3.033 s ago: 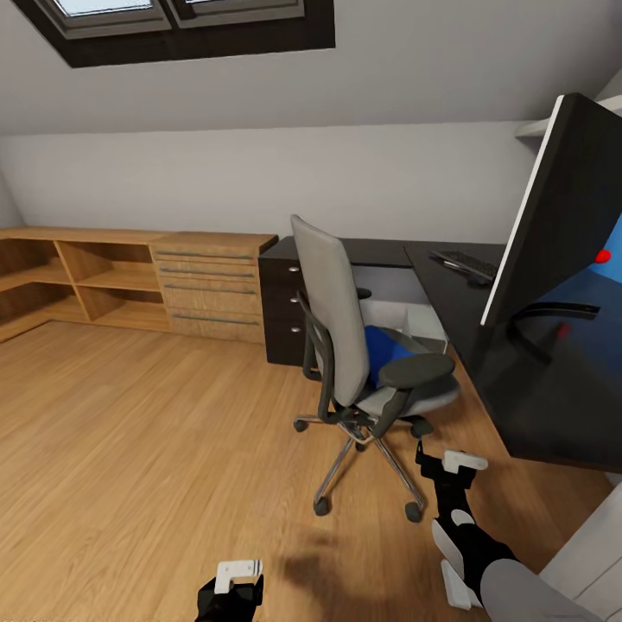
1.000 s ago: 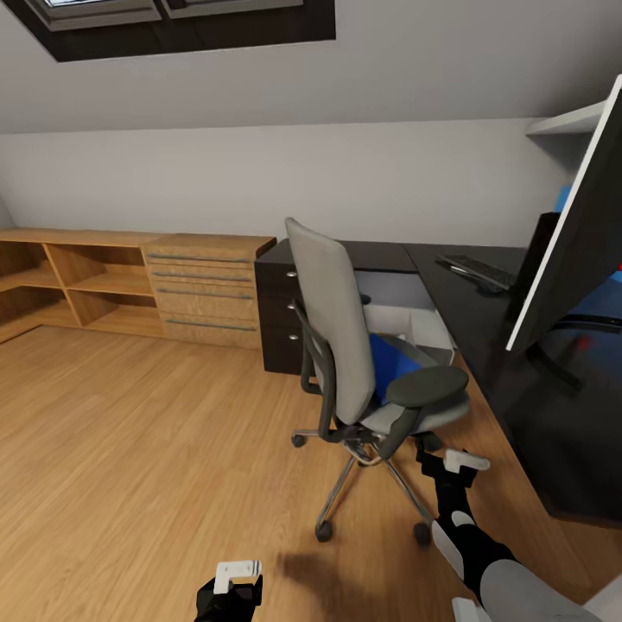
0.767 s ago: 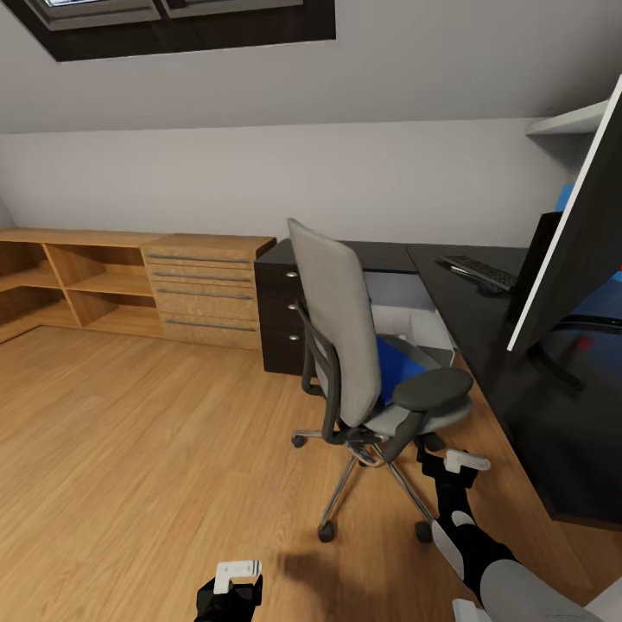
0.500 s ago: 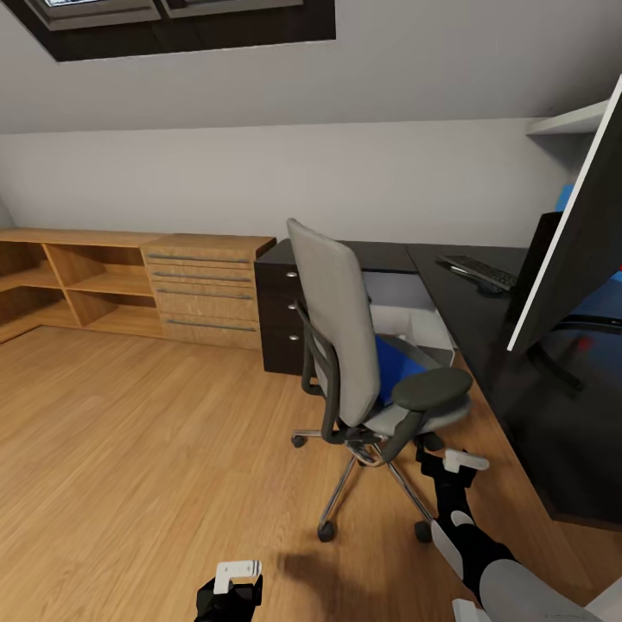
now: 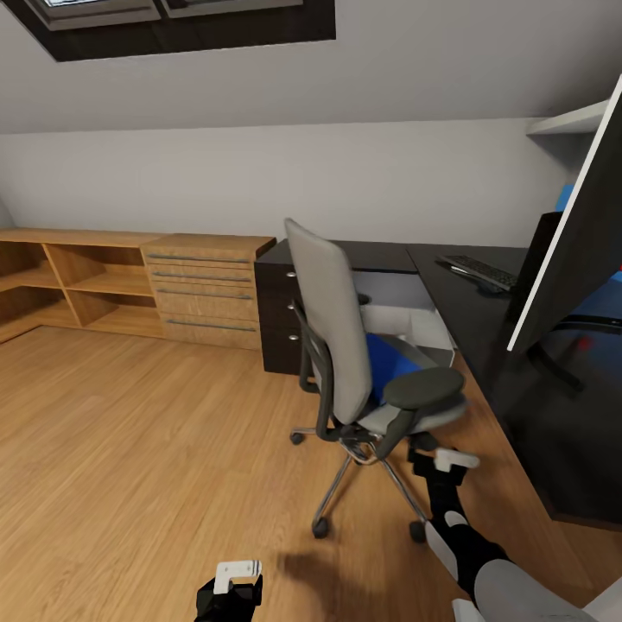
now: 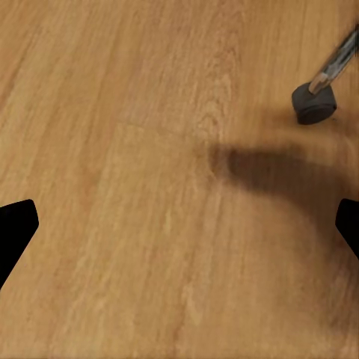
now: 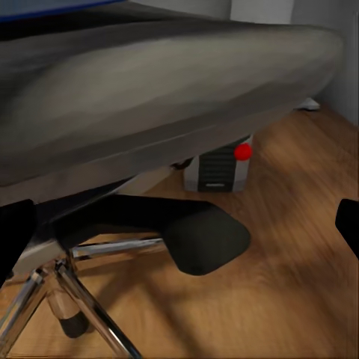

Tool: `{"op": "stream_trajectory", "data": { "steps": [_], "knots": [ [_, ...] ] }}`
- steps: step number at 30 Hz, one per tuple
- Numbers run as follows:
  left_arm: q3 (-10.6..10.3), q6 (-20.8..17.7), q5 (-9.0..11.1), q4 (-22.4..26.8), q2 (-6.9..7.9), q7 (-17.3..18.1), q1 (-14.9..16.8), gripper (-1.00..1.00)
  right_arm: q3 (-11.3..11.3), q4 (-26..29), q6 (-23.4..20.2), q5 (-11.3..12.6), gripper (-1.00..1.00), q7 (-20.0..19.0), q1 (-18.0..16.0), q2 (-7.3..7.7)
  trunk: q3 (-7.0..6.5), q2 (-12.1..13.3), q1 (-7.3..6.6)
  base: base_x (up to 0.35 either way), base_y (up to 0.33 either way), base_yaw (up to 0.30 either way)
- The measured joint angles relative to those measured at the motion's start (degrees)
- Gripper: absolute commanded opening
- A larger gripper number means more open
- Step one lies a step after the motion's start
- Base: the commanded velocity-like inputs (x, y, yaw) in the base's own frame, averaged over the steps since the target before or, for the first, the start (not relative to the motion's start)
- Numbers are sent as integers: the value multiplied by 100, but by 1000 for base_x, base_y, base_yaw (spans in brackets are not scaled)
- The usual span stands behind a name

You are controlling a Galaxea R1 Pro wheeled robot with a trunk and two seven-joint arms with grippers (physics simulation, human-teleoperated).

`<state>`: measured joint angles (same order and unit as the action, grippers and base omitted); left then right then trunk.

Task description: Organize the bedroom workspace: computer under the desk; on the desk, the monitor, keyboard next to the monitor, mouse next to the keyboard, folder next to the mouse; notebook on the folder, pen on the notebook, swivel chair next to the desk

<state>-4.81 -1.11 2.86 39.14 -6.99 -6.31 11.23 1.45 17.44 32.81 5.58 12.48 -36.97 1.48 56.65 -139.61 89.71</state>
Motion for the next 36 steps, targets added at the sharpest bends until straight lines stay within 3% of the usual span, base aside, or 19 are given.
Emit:
{"op": "stream_trajectory", "data": {
  "steps": [4,8,36],
  "knots": [
    [0,6,0,0,0,4,0,100,248,0,3,-2,100,-111,0,-24,0,0,0,-18,14,0],
    [2,6,0,1,0,7,0,100,325,0,22,6,100,-131,0,-23,0,0,2,-167,163,0],
    [-1,0,0,0,0,-6,0,100,312,11,33,52,100,-98,1,-26,0,0,0,-27,26,0]
  ]
}}
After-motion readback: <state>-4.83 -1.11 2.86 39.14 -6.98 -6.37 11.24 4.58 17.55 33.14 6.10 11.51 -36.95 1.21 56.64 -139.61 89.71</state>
